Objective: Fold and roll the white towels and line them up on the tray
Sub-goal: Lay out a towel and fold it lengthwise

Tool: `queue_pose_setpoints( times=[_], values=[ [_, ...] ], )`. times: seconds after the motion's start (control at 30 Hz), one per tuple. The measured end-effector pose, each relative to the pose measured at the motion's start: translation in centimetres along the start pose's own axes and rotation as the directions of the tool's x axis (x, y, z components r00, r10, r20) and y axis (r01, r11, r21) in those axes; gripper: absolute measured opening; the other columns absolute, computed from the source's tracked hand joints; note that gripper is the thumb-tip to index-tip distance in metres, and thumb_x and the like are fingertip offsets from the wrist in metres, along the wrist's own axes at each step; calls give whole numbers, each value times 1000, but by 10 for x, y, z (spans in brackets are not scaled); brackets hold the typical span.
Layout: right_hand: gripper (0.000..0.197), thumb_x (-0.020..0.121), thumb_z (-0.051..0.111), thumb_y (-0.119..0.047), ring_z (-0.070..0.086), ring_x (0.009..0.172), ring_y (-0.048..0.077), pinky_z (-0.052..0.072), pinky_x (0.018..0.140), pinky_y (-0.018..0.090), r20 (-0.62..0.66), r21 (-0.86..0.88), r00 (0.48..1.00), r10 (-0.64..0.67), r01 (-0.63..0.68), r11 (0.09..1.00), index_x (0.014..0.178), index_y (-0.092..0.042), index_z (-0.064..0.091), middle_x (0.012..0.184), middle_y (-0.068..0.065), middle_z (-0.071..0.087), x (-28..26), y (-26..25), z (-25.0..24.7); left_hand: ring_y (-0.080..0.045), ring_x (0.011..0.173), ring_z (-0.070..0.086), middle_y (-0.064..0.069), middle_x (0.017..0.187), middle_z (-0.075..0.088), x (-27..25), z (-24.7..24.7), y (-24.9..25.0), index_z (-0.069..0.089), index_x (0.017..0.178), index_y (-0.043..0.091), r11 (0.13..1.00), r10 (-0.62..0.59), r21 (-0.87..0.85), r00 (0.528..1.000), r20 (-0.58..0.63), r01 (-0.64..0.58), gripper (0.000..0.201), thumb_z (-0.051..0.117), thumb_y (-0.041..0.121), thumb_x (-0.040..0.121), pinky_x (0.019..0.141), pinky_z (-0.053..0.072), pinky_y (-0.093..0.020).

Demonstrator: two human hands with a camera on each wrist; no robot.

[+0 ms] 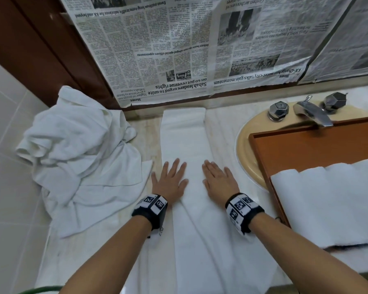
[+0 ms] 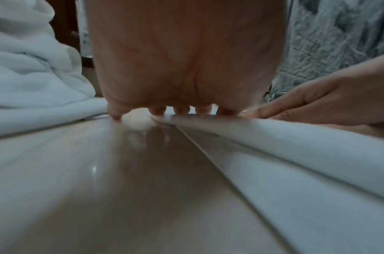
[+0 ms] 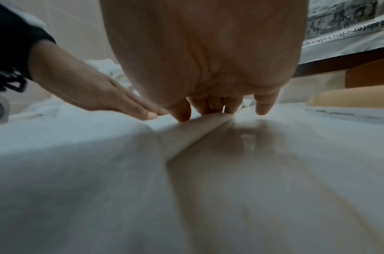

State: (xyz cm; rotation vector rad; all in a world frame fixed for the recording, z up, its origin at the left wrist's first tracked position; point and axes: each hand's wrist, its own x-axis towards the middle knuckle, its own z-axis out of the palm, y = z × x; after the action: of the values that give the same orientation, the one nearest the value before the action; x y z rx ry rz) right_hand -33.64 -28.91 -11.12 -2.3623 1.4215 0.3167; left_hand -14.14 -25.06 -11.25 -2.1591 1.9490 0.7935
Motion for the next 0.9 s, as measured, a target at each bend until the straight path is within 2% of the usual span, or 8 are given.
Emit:
queue_pose_setpoints(
  times=[0.1, 0.2, 0.37, 0.47, 0.6, 0.7, 0.8, 0.9],
  values=[
    [57, 106, 21, -27, -5, 151, 12, 5, 122, 42, 31, 44, 999, 30, -31, 999, 158, -15, -2, 165, -4, -11, 19, -4, -12, -17, 151, -18, 19, 162, -19, 14, -8, 2, -6, 156, 44, 999, -10, -37, 1000, -4, 10, 60, 22, 53, 104, 116, -7, -64],
    [57, 104, 34, -28, 11, 150, 17, 18, 120, 40, -13, 120, 999, 31, -30, 992, 156, -14, 16, 165, 0, 7, 12, -10, -27, -17, 153, -8, 16, 165, -6, 20, -13, -3, 10, 158, 36, 988, 10, -154, 998, -55, -18, 59, 31, 48, 104, 116, -3, -63],
    [60, 97, 51, -39, 38, 133, 25, 38, 103, 40, -46, 172, 997, 60, -52, 984, 149, -17, 31, 150, 3, 37, -47, -15, -22, -27, 142, 35, -4, 155, 39, -20, 6, -21, 48, 144, 17, 925, 133, -289, 921, -366, -248, 60, 46, 43, 90, 117, 28, -40],
    [54, 94, 53, -42, 41, 125, 25, 39, 98, 40, 13, 79, 989, 147, -148, 986, 140, -17, 39, 138, 4, 42, -64, -18, -9, -24, 142, 31, 2, 157, 35, -43, 24, -20, 43, 147, 24, 935, 223, -201, 925, -309, -293, 58, 56, 31, 91, 115, 31, -41],
    [37, 95, 52, -34, 45, 118, 23, 39, 93, 35, 31, 105, 974, 223, -225, 969, 126, -16, 51, 127, 3, 48, -72, -26, -10, -22, 143, 26, 8, 161, 24, -46, 28, -20, 33, 152, 31, 961, 199, -129, 938, -285, -243, 67, 61, 34, 91, 110, 32, -42],
    [24, 93, 48, -25, 55, 98, 23, 39, 72, 32, -46, 151, 970, 238, -228, 962, 115, -17, 50, 112, 0, 54, -91, -41, -18, -27, 139, 31, 5, 160, 22, -43, 19, -22, 29, 153, 31, 963, 175, -154, 948, -265, -221, 76, 68, 35, 87, 106, 37, -46],
    [22, 92, 44, -15, 55, 78, 28, 33, 58, 31, -147, 37, 974, 175, -171, 985, 114, -18, 46, 105, 0, 55, -114, -60, -23, -29, 129, 43, 6, 156, 22, -41, 13, -24, 22, 153, 38, 963, 155, -177, 956, -249, -202, 86, 71, 38, 82, 98, 44, -49],
    [29, 83, 58, -6, 37, 52, 28, 12, 45, 27, -212, 3, 967, 140, -142, 990, 108, -17, 50, 90, 3, 54, -131, -80, -18, -27, 128, 45, 6, 154, 22, -41, 12, -25, 12, 153, 44, 961, 134, -203, 961, -240, -185, 96, 73, 43, 79, 96, 46, -50]
  ],
)
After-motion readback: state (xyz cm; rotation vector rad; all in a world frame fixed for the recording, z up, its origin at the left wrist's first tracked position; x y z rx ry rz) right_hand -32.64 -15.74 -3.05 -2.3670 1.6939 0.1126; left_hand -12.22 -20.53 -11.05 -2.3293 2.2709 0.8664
